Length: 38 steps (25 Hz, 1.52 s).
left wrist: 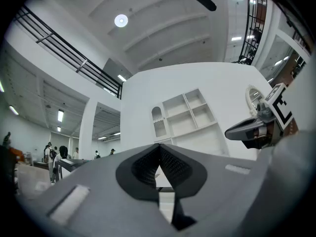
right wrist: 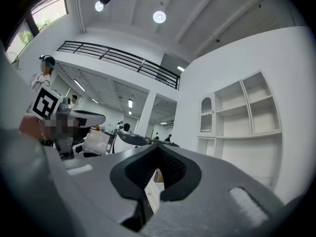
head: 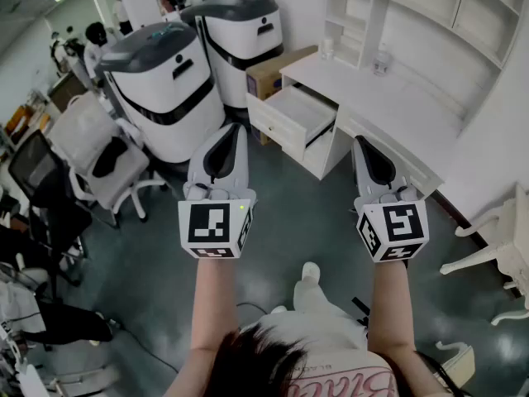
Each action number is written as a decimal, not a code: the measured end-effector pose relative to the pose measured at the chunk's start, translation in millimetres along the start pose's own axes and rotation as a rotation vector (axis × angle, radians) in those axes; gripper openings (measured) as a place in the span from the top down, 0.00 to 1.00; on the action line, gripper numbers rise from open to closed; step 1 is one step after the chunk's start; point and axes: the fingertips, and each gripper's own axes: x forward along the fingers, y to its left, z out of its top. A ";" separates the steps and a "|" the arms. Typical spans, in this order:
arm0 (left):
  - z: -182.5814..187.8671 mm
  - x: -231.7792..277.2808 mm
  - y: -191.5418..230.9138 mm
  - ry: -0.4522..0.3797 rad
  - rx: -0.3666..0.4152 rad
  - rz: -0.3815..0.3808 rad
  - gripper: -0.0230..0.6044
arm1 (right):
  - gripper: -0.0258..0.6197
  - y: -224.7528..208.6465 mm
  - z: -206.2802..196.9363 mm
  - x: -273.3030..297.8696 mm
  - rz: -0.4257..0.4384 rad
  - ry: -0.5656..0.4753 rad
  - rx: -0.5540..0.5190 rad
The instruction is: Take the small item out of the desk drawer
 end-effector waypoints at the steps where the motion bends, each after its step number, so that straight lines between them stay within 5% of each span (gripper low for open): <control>1: -0.2 5.2 0.4 0.000 0.002 -0.002 0.95 | 0.96 -3.1 0.4 4.4 0.000 -0.001 -0.001; 27: -47.5 175.8 8.9 0.041 0.002 0.093 0.95 | 0.96 -117.7 -46.5 153.1 0.108 0.016 0.021; 38: -60.7 205.8 -0.7 0.064 0.006 0.133 0.95 | 0.96 -142.2 -64.4 177.1 0.159 0.015 0.050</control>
